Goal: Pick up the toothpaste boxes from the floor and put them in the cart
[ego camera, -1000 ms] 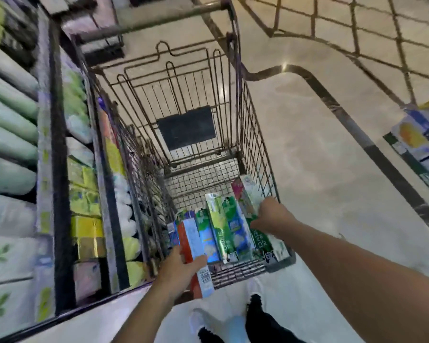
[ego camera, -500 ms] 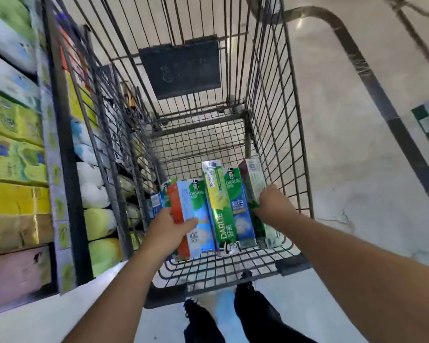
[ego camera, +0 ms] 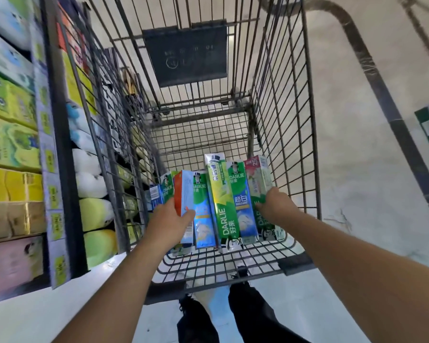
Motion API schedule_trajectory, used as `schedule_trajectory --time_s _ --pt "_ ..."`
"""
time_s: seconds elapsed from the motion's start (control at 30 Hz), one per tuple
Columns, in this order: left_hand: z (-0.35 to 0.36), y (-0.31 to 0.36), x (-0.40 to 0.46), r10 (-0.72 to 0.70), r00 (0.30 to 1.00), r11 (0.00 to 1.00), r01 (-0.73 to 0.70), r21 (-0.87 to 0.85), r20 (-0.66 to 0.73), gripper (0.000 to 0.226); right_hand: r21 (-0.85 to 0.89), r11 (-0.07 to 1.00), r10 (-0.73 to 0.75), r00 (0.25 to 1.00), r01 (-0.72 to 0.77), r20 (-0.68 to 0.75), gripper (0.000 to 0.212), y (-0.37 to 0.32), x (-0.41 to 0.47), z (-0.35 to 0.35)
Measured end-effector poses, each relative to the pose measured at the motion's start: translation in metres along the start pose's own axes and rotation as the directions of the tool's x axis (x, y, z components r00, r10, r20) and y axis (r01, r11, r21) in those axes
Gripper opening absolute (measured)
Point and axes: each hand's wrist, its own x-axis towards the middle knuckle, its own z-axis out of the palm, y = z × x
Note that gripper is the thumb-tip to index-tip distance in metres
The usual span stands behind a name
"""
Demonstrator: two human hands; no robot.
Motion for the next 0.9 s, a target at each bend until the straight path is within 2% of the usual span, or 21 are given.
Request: schedule_trajectory --time_s 0.1,0.13,0.23,0.33,0.47,0.57,0.67,0.8,0.9 --pt "-0.003 0.005 -0.010 0.013 0.996 0.999 -0.017 0.042 0.088 0.042 -0.035 0.998 -0.044 0.999 0.045 0.033 0.023 -0.003 -0.015 -0.011" --pt "-0.005 0.008 -0.016 0.019 0.995 0.998 -0.026 0.062 0.098 0.036 -0.062 0.995 -0.075 0.996 0.078 0.040 0.022 -0.005 -0.021 -0.016" --pt "-0.014 0.019 -0.033 0.010 0.995 0.995 -0.020 0.096 0.095 0.040 -0.083 0.983 -0.163 0.987 0.163 0.013 0.035 -0.007 -0.043 -0.038" --pt "-0.024 0.033 -0.056 0.007 0.995 0.996 -0.016 0.093 0.100 0.038 -0.063 0.969 -0.241 0.970 0.239 -0.020 0.038 -0.009 -0.068 -0.063" --pt "-0.046 0.047 -0.099 0.012 0.994 0.997 -0.020 0.068 0.112 0.044 -0.157 0.938 -0.313 0.950 0.310 0.006 0.048 -0.013 -0.103 -0.088" --pt "-0.069 0.045 -0.135 -0.016 0.997 0.999 0.014 0.030 0.081 0.058 -0.187 0.917 -0.351 0.936 0.352 0.037 0.051 -0.022 -0.127 -0.096" --pt "-0.093 0.033 -0.164 -0.048 0.999 0.999 0.048 0.019 0.003 0.051 -0.216 0.879 -0.413 0.905 0.425 0.098 0.052 -0.037 -0.151 -0.098" --pt "-0.125 0.023 -0.196 -0.067 0.998 0.996 0.067 -0.056 0.007 0.081 -0.254 0.801 -0.515 0.840 0.543 0.172 0.065 -0.059 -0.200 -0.100" --pt "-0.139 0.018 -0.226 -0.029 1.000 0.997 0.029 -0.067 -0.004 0.086 -0.299 0.726 -0.591 0.784 0.620 0.191 0.074 -0.075 -0.243 -0.100"
